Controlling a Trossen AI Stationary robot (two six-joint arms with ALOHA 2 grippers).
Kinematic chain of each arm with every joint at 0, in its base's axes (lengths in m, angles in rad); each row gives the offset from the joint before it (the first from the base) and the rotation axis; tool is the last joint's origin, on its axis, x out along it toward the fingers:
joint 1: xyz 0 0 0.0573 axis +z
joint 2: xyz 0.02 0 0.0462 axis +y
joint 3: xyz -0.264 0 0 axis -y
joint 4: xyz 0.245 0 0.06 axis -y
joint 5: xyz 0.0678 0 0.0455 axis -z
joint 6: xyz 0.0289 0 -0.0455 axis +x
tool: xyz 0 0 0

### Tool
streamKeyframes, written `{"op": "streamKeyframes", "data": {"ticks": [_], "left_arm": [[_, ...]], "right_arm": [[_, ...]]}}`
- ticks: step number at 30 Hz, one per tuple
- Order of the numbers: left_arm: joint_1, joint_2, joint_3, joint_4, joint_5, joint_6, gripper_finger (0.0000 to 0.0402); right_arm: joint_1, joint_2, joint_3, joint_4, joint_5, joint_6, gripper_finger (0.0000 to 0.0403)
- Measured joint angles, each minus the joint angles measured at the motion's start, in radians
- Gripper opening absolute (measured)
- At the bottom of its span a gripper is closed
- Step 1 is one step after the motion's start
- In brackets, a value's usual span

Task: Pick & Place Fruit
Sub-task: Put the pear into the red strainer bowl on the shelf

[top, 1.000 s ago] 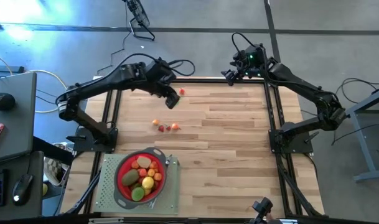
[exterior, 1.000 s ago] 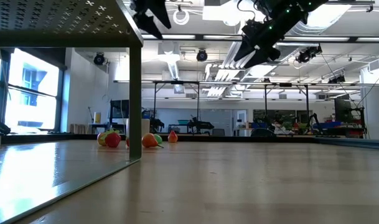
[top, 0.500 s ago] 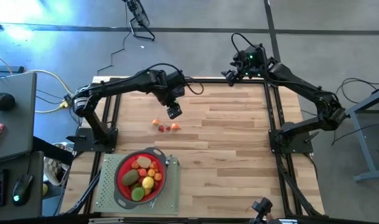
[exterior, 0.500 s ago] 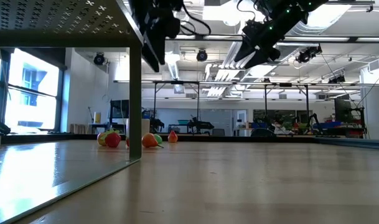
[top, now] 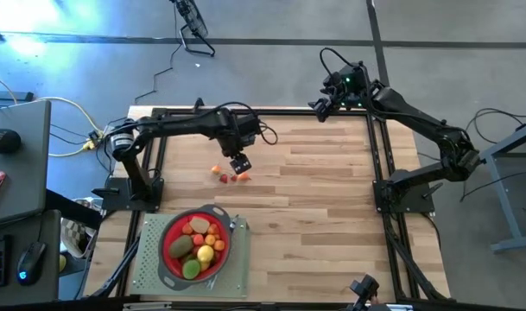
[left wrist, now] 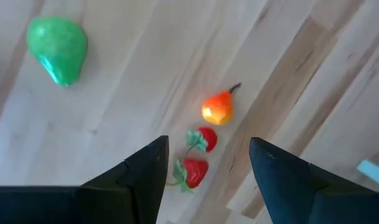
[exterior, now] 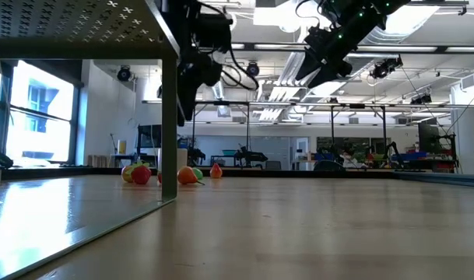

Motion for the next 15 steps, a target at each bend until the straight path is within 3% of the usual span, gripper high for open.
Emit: {"op": "streamKeyframes", "data": {"ticks": [15], "left_arm": [[-0.009, 0.0, -0.252, 0.291, 0.002, 0.118, 0.0216]], "right_arm": [[0.0, 0.0, 0.0, 0.0, 0.007, 0.003, 0.0341]]}}
